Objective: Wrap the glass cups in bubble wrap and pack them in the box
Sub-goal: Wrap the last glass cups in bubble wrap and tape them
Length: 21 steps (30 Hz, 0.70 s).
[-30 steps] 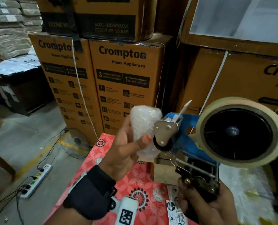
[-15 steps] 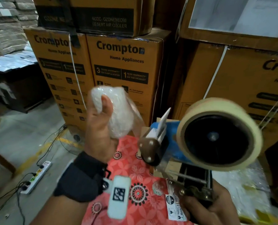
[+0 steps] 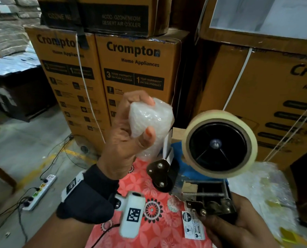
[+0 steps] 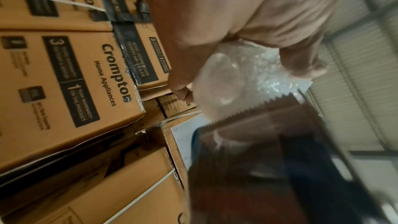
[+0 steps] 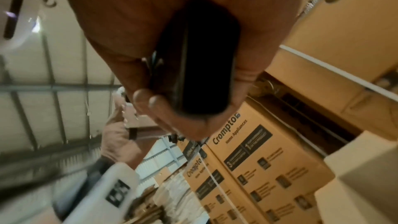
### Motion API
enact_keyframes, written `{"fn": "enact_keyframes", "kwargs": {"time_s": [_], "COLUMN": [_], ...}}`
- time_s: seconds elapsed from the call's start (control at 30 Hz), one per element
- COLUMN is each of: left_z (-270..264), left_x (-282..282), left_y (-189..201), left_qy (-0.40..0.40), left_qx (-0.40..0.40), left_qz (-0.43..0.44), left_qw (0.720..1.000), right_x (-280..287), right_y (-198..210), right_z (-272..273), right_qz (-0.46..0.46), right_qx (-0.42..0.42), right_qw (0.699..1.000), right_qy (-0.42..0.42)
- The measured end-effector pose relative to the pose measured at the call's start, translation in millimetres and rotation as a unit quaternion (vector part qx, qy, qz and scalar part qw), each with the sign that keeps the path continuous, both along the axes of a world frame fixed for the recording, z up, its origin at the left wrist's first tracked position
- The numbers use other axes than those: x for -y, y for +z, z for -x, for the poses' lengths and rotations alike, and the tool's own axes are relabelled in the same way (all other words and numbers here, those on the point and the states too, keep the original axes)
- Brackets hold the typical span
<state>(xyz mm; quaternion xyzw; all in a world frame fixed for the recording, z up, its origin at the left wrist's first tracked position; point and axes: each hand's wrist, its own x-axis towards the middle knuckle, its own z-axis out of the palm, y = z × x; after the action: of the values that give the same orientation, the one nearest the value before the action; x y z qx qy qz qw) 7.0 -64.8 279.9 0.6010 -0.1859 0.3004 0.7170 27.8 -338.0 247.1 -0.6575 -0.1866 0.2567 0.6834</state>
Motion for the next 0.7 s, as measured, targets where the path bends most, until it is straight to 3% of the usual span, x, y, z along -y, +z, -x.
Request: {"fn": "enact_keyframes", "kwargs": {"time_s": [0.03, 0.17, 0.3, 0.43, 0.7], "left_z": [1, 3, -1, -2, -3], "left_x": [-1, -5, -10, -17, -21], "left_y": [1, 19, 26, 2, -39], "left_qy": [-0.007, -0.033, -0.093, -0.091, -0.059], "left_qx": [0.005, 0.012, 0.007, -0.064, -0.163], "left_qz": [0.013, 0.071, 0.092, 0.168, 0.229], "left_qw": [1.0, 0.997, 0.991, 0.98, 0.958], "right_x": [2, 1, 2, 19, 33], "right_y": [-4, -44, -81, -129, -230], "right_z": [-3, -19, -26, -31, -26], "right_qz": [0.027, 0.118, 0.107, 0.103, 0.149], "right_qx": [-0.042, -0.011, -0.14, -0.257, -0.354], "right_qw": [0.996, 0.988, 0.978, 0.957, 0.908], "right_qy": [0.071, 0.099, 0.11, 0.087, 0.164]}}
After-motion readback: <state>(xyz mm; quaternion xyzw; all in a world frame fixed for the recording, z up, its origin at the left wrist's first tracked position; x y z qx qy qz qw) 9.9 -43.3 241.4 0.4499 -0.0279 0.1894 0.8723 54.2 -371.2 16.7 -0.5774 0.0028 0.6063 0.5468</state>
